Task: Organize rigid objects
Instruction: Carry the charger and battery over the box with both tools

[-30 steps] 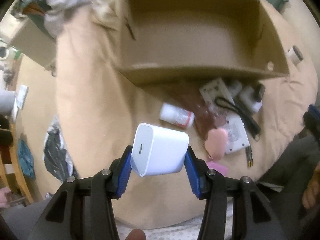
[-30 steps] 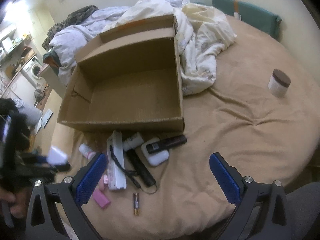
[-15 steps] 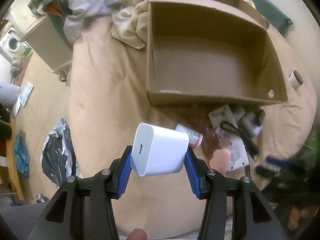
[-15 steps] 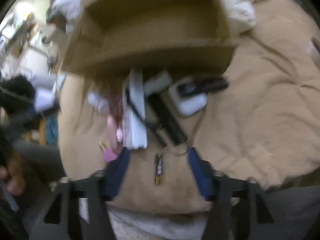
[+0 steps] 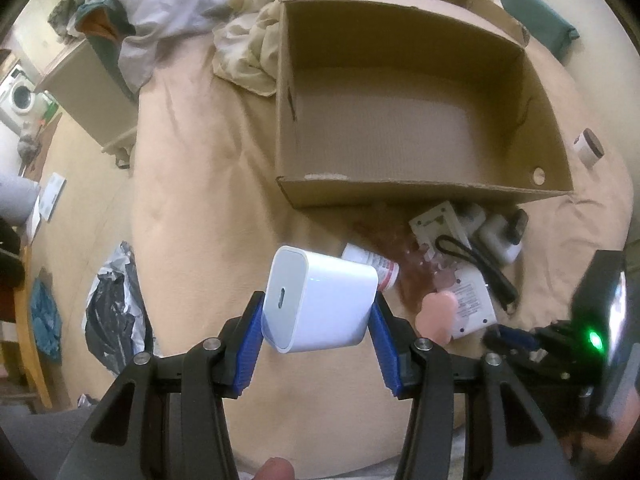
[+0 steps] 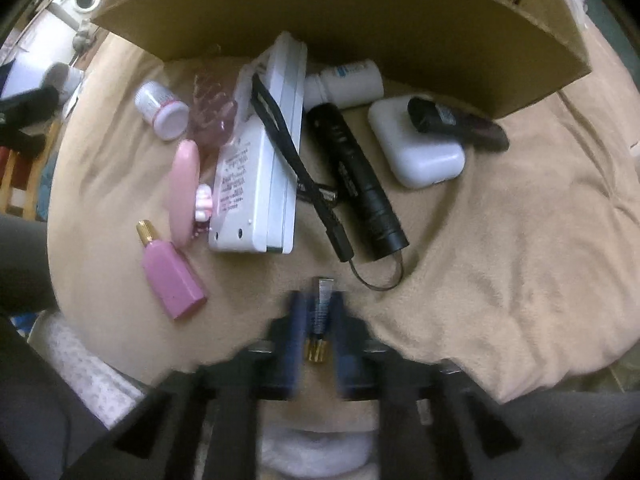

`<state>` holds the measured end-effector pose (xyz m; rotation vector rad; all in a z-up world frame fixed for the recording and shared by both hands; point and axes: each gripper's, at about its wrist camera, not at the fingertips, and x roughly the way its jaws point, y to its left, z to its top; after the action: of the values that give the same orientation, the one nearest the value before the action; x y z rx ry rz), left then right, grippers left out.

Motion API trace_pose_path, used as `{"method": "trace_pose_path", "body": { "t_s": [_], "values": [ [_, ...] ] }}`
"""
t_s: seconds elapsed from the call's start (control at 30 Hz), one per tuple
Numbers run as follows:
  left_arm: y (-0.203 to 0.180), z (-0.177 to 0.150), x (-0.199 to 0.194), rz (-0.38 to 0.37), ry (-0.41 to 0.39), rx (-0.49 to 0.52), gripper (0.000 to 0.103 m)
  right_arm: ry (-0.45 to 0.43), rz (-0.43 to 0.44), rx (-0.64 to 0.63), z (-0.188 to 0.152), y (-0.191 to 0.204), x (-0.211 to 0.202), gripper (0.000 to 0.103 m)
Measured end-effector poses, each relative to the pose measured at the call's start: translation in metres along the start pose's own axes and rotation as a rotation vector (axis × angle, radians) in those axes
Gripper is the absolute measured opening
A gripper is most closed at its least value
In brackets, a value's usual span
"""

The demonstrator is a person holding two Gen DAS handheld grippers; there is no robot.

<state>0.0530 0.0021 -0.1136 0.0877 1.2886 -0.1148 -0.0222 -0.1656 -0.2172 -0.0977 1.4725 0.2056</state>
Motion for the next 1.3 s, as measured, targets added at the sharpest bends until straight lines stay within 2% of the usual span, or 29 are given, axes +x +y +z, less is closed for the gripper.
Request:
{"method": "trace_pose_path", "body": {
  "t_s": [0.17,0.3,0.53,0.8,1.13,1.3],
  "values": [
    [0.009,-0.001,0.003,0.024,0.005,-0.030,0.046,-0.047,0.076,0.047,-0.005,-0.008,-0.024,0.011],
    [0.014,-0.002,-0.001,0.012,-0.009,-0.054,0.046,-0.099,0.125,0.073,-0.006,-0.016,-0.051,0.011],
    [0.012,-0.001,-0.010,0.036,-0.049,-0.043,0.046,-0.180,0.171,0.070,-0.001,-0.022,-0.078,0.011],
    [0.012,0.005,-0.019,0.025,-0.085,-0.062,0.046,-0.291,0.206,0.037,0.014,-0.028,-0.110,0.011],
    [0.000,0.051,-0.056,-0.001,-0.192,-0.044,0.046,-0.404,0.220,0.033,0.057,-0.050,-0.139,0.011],
    [-0.012,0.082,-0.057,-0.002,-0.215,-0.020,0.046,-0.457,0.213,0.046,0.085,-0.060,-0.148,0.011]
  ]
}}
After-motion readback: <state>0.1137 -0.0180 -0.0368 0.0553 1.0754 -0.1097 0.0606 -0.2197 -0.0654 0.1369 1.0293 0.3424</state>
